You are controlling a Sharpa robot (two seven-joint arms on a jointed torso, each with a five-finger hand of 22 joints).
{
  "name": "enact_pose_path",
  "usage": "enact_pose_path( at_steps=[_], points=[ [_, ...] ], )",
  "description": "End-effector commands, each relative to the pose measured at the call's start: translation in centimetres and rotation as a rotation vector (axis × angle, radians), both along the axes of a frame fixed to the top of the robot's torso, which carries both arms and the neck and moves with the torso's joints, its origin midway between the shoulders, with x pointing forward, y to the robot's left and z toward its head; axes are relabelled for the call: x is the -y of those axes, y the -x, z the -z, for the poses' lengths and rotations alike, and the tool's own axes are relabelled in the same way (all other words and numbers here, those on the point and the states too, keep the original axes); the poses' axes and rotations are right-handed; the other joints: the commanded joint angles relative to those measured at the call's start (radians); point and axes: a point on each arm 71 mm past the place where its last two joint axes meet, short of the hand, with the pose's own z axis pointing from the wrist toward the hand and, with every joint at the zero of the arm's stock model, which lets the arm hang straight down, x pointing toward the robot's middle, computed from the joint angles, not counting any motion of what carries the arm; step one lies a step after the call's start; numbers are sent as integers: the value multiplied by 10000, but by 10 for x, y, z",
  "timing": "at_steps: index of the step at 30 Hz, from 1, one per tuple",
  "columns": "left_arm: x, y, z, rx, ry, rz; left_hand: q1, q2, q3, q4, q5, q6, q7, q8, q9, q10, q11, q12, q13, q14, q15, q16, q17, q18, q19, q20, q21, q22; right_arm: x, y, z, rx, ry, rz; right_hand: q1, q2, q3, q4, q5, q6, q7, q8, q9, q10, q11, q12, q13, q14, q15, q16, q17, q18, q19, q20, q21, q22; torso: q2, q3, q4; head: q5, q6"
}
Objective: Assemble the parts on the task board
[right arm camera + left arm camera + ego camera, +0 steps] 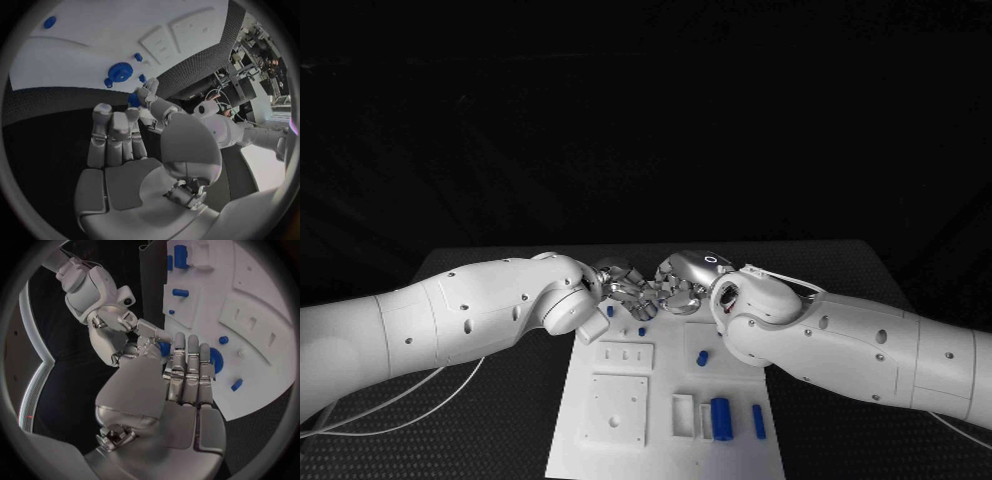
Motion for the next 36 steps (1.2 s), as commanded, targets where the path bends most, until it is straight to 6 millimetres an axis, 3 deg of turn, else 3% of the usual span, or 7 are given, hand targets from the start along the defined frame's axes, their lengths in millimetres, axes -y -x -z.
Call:
enact_pose_path(
  at_steps=[1, 14, 23, 27, 29, 36],
  points=[
    [8, 2, -3, 15, 377, 198, -40, -142, 253, -37, -32, -19, -94, -2, 23, -5, 30, -41, -16, -64, 8, -12, -15, -63, -93, -25, 64, -15, -7, 4, 0, 6, 67, -397, 23, 112, 62, -12, -44, 1249, 340, -5, 44, 81, 2, -34, -5, 29, -37, 47, 13, 165, 68, 19, 28, 113, 2, 3, -6, 0, -13],
    [7, 2, -2, -181, 559, 94, -68, -72, 481, -42, -29, 11, -121, 26, 35, 24, 13, -28, -8, -94, 10, -18, -27, -93, -189, -18, 97, -24, -7, 3, 0, -31, 73, -401, 19, 101, 80, -13, -44, 1252, 340, -7, 46, 84, 1, -37, -3, 31, -36, 46, 12, 165, 71, 19, 29, 112, 0, 7, -5, 6, -48],
    [3, 1, -2, -314, 687, -150, -95, 139, 585, -73, -16, 25, -135, 44, 46, 42, -2, -20, 1, -107, 8, -14, -30, -102, -261, -25, 120, -29, -3, 1, 0, -103, -266, -256, 18, 92, 88, -14, -44, 1250, 340, -10, 46, 84, 2, -39, -3, 31, -36, 45, 12, 165, 71, 19, 28, 112, -1, 5, 0, 4, -66],
    [3, 1, -1, -399, 776, -160, -4, 131, 1043, -86, -49, 128, -190, 127, 106, 143, -43, 30, 34, -98, -4, 11, -18, -95, -302, -29, 115, -68, -1, 0, -1, -136, -617, -237, 56, -124, 267, 105, -40, 1157, 387, -63, 49, -19, 46, -143, -32, 14, -6, -13, -21, 165, 38, 17, -31, 79, 3, 3, -1, 17, -73],
    [3, 1, -1, -416, 821, -180, -21, 90, 1218, -115, -40, 143, -216, 153, 138, 156, -52, 35, 45, -120, 2, 10, -18, -104, -340, -26, 121, -82, -2, 0, -1, -167, -740, -261, 55, -336, 320, 218, -42, 1041, 420, -136, 25, -123, 72, -272, -94, 1, 16, -51, -41, 165, 10, 25, -56, 73, 1, 3, -4, 19, -82],
    [3, 1, -1, -476, 944, -216, -78, 68, 1472, -242, -32, 149, -246, 191, 200, 176, -63, 44, 69, -180, 21, -1, -20, -136, -463, -6, 115, -112, -1, -1, -1, -222, -975, -194, 244, -866, 354, 408, -44, 208, 696, -678, -238, -450, 330, -659, -317, -85, 234, -186, -87, 165, -127, 8, -148, 63, 1, 3, -3, 21, -93]
  ],
)
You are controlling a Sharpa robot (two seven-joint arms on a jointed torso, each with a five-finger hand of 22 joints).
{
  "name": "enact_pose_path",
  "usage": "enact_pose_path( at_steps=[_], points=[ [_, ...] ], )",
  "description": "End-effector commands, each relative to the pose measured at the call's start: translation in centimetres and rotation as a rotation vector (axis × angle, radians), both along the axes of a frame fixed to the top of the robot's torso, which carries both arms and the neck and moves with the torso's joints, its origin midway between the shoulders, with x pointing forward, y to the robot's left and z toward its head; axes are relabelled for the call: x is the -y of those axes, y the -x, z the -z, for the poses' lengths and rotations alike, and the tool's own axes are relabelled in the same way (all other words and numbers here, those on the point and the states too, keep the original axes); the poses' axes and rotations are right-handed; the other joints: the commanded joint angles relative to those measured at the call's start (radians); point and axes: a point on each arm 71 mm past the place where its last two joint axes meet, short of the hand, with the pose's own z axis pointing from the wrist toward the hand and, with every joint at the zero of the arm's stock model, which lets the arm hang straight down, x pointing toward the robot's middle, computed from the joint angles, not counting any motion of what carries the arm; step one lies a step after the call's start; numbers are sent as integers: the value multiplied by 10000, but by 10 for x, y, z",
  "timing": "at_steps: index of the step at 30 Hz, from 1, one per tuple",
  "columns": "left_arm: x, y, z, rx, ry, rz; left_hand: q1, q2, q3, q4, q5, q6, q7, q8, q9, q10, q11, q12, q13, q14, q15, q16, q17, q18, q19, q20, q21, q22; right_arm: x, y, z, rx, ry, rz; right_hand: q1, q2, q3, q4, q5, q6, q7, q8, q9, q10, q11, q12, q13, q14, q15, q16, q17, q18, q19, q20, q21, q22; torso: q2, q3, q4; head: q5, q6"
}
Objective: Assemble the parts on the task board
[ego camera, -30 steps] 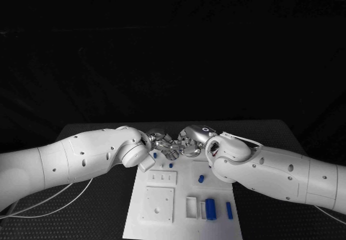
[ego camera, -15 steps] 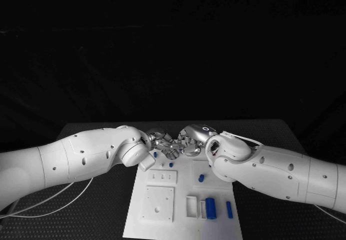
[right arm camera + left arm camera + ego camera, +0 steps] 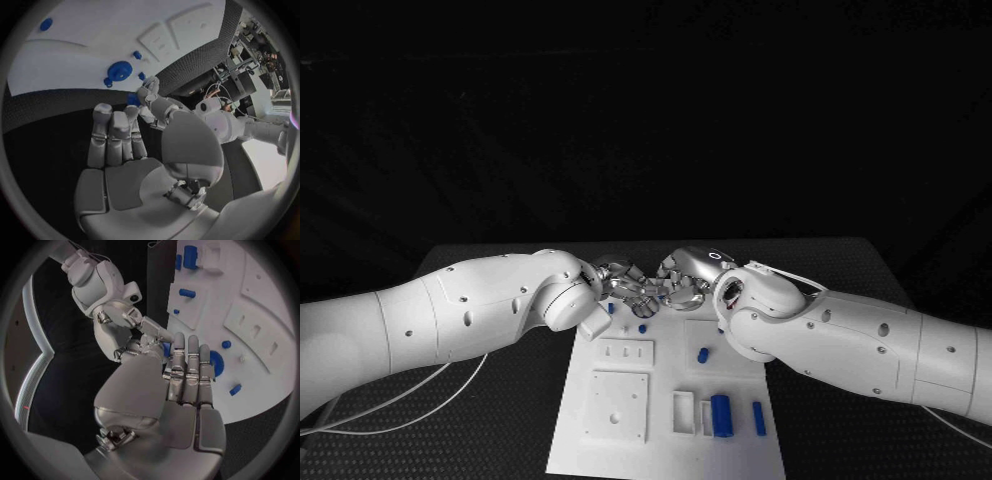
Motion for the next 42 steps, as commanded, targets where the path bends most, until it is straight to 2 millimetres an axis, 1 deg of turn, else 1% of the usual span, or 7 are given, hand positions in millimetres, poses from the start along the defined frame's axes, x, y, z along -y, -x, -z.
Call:
enact_pose_path(
  at_steps=[1, 20, 23, 27, 30, 39, 42],
  points=[
    [5, 1, -2, -33, 416, 93, 0, 41, 180, -119, 29, 183, -188, 61, 161, 101, 4, 45, 15, -92, 0, -1, 0, -137, -101, 13, 39, -17, -4, 2, -2, 21, -487, -228, 30, -203, -4, 65, 19, -1, 520, -220, -141, -104, 98, -64, -39, -5, 141, -66, -21, 73, -105, -23, -62, 61, 0, 0, 0, 0, -7],
    [-3, -1, -2, 14, 361, 31, -715, 18, 675, -735, 18, 129, -174, 102, 309, 102, -1, 32, 68, -128, 3, 24, 8, -164, -210, 17, 148, -81, 22, -8, -4, 265, -1362, 318, 181, -1121, -483, 385, 16, -1587, 1152, -974, -435, -1181, 714, -472, -296, -599, 742, -488, -196, 70, -773, 311, -476, 32, -4, 2, -1, -17, 7],
    [-6, -2, -2, 19, 342, 64, -1779, 29, 1371, -1642, 31, 122, -144, 109, 400, 116, 11, 21, 107, -120, 7, 44, 4, -197, -227, 33, 233, -175, 33, -11, -5, 295, -1657, 388, 123, -1145, -643, 381, 15, -1623, 1173, -973, -432, -1234, 738, -443, -300, -648, 765, -502, -210, 73, -837, 358, -503, 43, 1, 2, 3, -28, 6],
    [-12, -4, -2, 90, 293, 15, -5311, 280, 3700, -4776, 22, 178, -76, 83, 522, 192, 27, 37, 201, -20, -1, 161, 15, -237, -179, 21, 582, -280, 52, -17, -4, 197, -2151, 572, 24, -1132, -836, 403, 44, -1598, 1177, -938, -423, -1268, 748, -397, -313, -691, 776, -515, -235, 73, -896, 413, -531, 56, 0, -2, -7, -19, 21],
    [-19, -6, -2, 190, 218, -62, -6058, 444, 4340, -5389, 84, 324, -61, 151, 595, 379, -23, 174, 289, 172, -38, 346, 78, -204, -115, -28, 769, -257, 70, -24, -3, 223, -2368, 796, -6, -1097, -867, 478, 85, -1552, 1171, -906, -424, -1286, 740, -374, -333, -734, 772, -544, -268, 73, -947, 450, -569, 54, 0, -3, -9, -25, 33],
    [-34, -11, -2, 419, 118, -395, -7600, 408, 5293, -5731, 2841, 753, -309, 541, 1304, 605, -279, 1020, 826, 410, -260, 1157, 375, -284, -251, -218, 1292, -212, 117, -39, 0, 237, -2512, 1759, 180, -959, -774, 575, 298, -1512, 1157, -871, -457, -1314, 728, -306, -397, -807, 759, -588, -355, 73, -1028, 510, -646, 58, -3, 9, -17, -16, 93],
    [-34, -10, -2, 440, 81, -366, -7626, 210, 5774, -5716, 2694, 806, -343, 549, 1440, 563, -305, 1173, 922, 373, -276, 1265, 376, -363, -388, -244, 1329, -246, 123, -40, 0, 252, -2501, 1897, 214, -945, -746, 590, 306, -1501, 1154, -863, -461, -1312, 727, -294, -407, -807, 757, -585, -364, 73, -1026, 514, -649, 61, 1, 14, -20, -16, 100]
  ],
)
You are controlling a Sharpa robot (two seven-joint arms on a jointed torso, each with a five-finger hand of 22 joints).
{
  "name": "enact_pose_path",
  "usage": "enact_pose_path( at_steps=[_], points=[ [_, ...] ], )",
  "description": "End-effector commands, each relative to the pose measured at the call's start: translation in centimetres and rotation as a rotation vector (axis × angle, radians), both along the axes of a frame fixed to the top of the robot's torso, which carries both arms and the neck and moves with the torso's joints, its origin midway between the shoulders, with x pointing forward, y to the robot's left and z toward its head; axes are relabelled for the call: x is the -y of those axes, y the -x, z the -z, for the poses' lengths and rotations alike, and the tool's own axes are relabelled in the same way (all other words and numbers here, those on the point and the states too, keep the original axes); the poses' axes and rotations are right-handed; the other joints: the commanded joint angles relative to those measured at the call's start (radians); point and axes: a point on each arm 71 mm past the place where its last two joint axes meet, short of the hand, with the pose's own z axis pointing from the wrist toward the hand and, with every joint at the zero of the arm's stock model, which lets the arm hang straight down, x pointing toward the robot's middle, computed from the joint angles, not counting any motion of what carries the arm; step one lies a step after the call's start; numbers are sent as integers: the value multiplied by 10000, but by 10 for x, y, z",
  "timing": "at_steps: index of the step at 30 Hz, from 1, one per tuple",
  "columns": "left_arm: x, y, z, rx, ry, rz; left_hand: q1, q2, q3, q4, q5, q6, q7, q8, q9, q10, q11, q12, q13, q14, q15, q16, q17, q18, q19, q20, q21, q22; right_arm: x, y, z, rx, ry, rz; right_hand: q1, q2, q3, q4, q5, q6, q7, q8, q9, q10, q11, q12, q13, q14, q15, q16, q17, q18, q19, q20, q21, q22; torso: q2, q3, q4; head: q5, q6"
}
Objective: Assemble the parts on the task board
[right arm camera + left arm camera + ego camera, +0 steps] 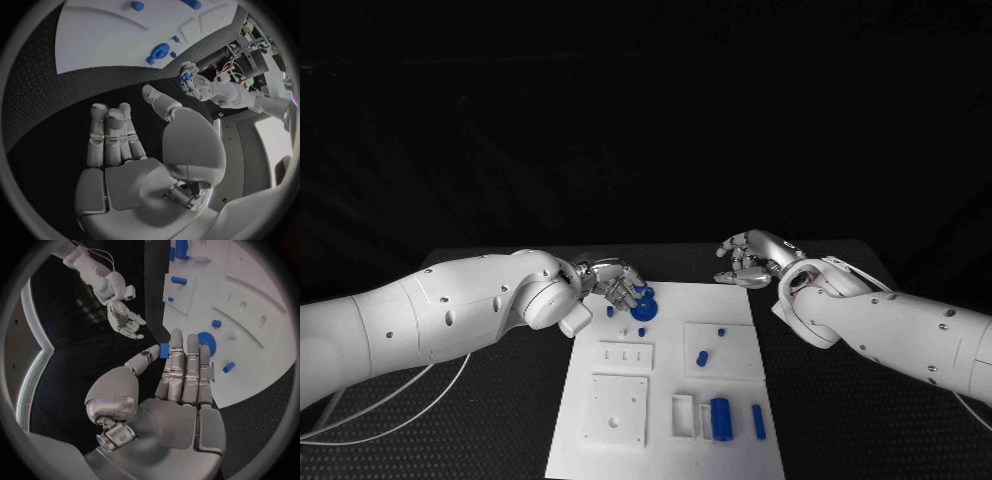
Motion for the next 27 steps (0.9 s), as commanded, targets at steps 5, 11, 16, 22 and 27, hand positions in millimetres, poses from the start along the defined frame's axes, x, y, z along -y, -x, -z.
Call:
enact_pose_path(
  at_steps=[5, 11, 16, 22, 27],
  points=[
    [2, 0, -2, 324, -257, 412, -53, -151, 294, 3, -121, 429, -368, 18, 99, -51, -88, 105, 64, -33, -36, 74, -5, -156, -118, 16, 75, -33, 13, -4, 1, -75, -513, 183, 95, 51, 117, 105, 75, 115, -2, 51, -23, -75, -5, 62, -42, -76, -26, -35, -33, 190, -51, 25, -69, 61, 4, 15, -2, -5, 15],
    [-4, 1, 0, 618, -1380, 1201, -23, -139, 408, 3, -330, 430, -368, 7, 204, -78, -97, 213, 133, -21, -61, 147, -23, -134, -53, -25, 198, -33, 33, -12, 3, -523, -1213, 568, 121, 46, 163, 166, 235, 133, -6, 65, -43, -89, -7, 84, -82, -97, -28, -32, -62, 190, -69, 39, -85, 74, -6, 15, -5, -9, 1],
    [-11, 3, 2, 571, -2207, 1734, 19, -71, 418, 7, -542, 393, -363, 7, 386, -119, -110, 379, 254, 180, -168, 358, -1, -61, 173, -115, 405, -29, 52, -19, 9, -1578, -2612, 761, 127, 214, 113, 14, 496, 213, 20, 135, -51, -375, 38, -153, -328, -635, 32, -326, -210, 138, -626, 223, -395, 64, -10, 10, 11, -45, -33],
    [-11, 4, -1, 331, -2626, 1991, 1, -32, 404, 4, -757, 391, -392, 55, 769, -193, -190, 814, 642, 622, -495, 1068, 212, -17, 843, -366, 456, -82, 65, -24, 11, -2089, -3488, 827, 7, 653, -49, -393, 672, 108, 256, 218, -59, -1051, 358, -1503, -1660, -2016, 391, -1542, -1048, -114, -2076, 767, -1562, -192, -8, 8, 15, -63, -122],
    [-13, 3, -2, 191, -2969, 1989, -148, -43, 398, 1, -529, 490, -451, 80, 997, -122, -317, 1211, 948, 843, -668, 1379, 222, 6, 1180, -549, 543, -33, 67, -25, 12, -2136, -3546, 780, 47, 824, -215, -561, 849, 9, 310, 280, -83, -1107, 503, -2046, -2482, -2356, 559, -1872, -1500, -131, -2461, 982, -1999, -261, -3, 11, 12, -66, -160]
  ],
)
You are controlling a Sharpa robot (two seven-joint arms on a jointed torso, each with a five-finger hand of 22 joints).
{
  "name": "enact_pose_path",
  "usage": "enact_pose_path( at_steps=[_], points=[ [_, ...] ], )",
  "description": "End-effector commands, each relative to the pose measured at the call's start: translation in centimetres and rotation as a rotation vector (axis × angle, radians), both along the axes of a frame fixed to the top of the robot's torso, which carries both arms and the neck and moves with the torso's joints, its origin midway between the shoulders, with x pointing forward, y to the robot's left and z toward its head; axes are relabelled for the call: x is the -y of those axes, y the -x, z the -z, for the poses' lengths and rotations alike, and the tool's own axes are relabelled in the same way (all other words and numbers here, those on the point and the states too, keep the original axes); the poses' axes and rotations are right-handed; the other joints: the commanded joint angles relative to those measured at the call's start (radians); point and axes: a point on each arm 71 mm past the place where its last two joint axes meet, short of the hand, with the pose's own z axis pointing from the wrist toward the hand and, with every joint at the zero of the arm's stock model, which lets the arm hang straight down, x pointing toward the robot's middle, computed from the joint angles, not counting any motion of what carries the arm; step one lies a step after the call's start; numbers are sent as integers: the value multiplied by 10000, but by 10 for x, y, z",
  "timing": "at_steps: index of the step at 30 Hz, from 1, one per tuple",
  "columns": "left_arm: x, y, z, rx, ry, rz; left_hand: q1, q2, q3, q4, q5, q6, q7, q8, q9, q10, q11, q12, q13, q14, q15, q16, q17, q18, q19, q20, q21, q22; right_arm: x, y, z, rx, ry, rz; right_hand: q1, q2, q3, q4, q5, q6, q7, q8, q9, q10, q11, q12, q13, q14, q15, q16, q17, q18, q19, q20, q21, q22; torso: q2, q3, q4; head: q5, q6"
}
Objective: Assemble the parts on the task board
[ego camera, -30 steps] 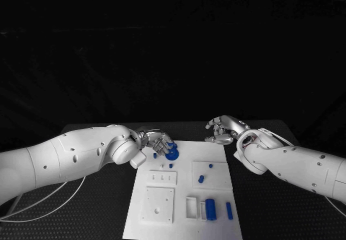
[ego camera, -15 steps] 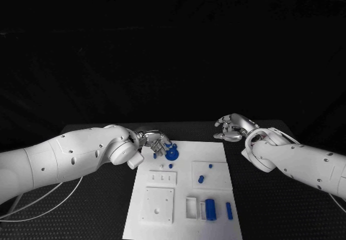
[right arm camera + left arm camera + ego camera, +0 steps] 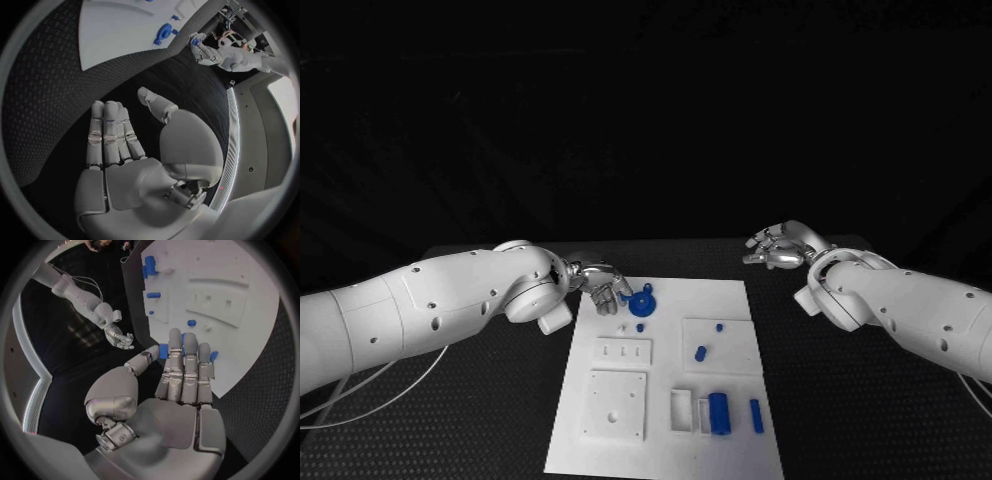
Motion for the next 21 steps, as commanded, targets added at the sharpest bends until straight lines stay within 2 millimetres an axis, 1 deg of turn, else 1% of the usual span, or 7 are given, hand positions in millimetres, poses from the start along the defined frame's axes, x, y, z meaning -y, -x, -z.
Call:
enact_pose_path(
  at_steps=[1, 4, 9, 12, 15, 16, 21],
  points=[
    [-1, 2, 2, -366, -809, 355, -104, 37, 22, -5, 228, 573, -477, 75, 160, 96, -179, 267, 196, 213, -79, 189, -12, 20, 225, -517, 89, 52, -4, 1, 1, -317, -781, -558, 8, 86, -37, -64, 67, -81, 49, 61, -21, 3, 98, -192, -362, -144, 38, -92, -197, -189, -134, 77, -148, -7, 7, 1, -1, 4, -49],
    [0, 2, 2, -508, -1167, 487, -204, 40, 15, -5, 257, 709, -537, 95, 269, 177, -260, 478, 359, 367, -174, 321, -46, 44, 401, -617, 154, 95, -4, 1, 1, -336, -849, -615, 36, 117, -59, -91, 201, -99, 56, 87, -36, 1, 135, -292, -602, -226, 77, -126, -322, -179, -202, 133, -236, 12, 13, 3, 0, 19, -75],
    [5, 5, 4, -549, -1754, 762, -438, 53, -50, 7, 277, 1124, -739, 224, 594, 575, -554, 1175, 835, 1031, -540, 906, 4, 166, 1055, -918, 513, 276, -4, 1, 2, -548, -1234, -633, 9, 187, -103, -193, 511, -91, 58, 168, -66, 0, 264, -744, -1261, -562, 237, -447, -815, -220, -592, 286, -570, 40, 11, -1, 3, 20, -131],
    [6, 7, 7, -499, -2127, 797, -454, 31, -33, 29, 270, 1222, -826, 295, 950, 564, -672, 1695, 1184, 1295, -805, 1541, 171, 238, 1405, -1128, 826, 470, -3, 1, 2, -675, -1444, -666, -100, 262, -40, -271, 646, -70, -76, 244, -77, 179, 362, -1398, -1910, -1055, 542, -1186, -1547, -354, -1221, 463, -1196, -133, 15, -6, 10, 21, -146],
    [7, 7, 8, -478, -2216, 756, -533, -62, -39, 76, 222, 1445, -965, 457, 1375, 636, -820, 2232, 1480, 1441, -969, 2008, 221, 284, 1643, -1287, 1037, 610, -3, 2, 2, -673, -1493, -661, -181, 342, -4, -362, 763, -56, -139, 308, -99, 549, 395, -2047, -2488, -1465, 919, -2153, -2374, -499, -1839, 660, -1956, -452, 13, -6, 14, 47, -163],
    [7, 7, 9, -458, -2247, 752, -539, -108, -9, 83, 171, 1468, -987, 451, 1536, 596, -844, 2401, 1557, 1443, -999, 2133, 175, 284, 1684, -1338, 1074, 650, -3, 2, 2, -672, -1500, -683, -137, 370, -60, -395, 794, -73, -133, 327, -135, 820, 396, -2434, -2820, -1330, 979, -2480, -2762, -480, -1858, 722, -2172, -533, 7, -1, 15, 51, -168],
    [11, 8, 9, -305, -2339, 793, -410, -318, 47, 156, 107, 1487, -999, 349, 1649, 551, -866, 2550, 1593, 1457, -1015, 2259, 75, 287, 1748, -1402, 1111, 694, -5, 3, 2, -672, -1505, -714, -57, 380, -138, -389, 907, -90, -103, 338, -206, 1067, 414, -2768, -3133, -1233, 1002, -2670, -3052, -441, -1824, 783, -2361, -547, 0, -1, 10, 57, -202]
  ],
)
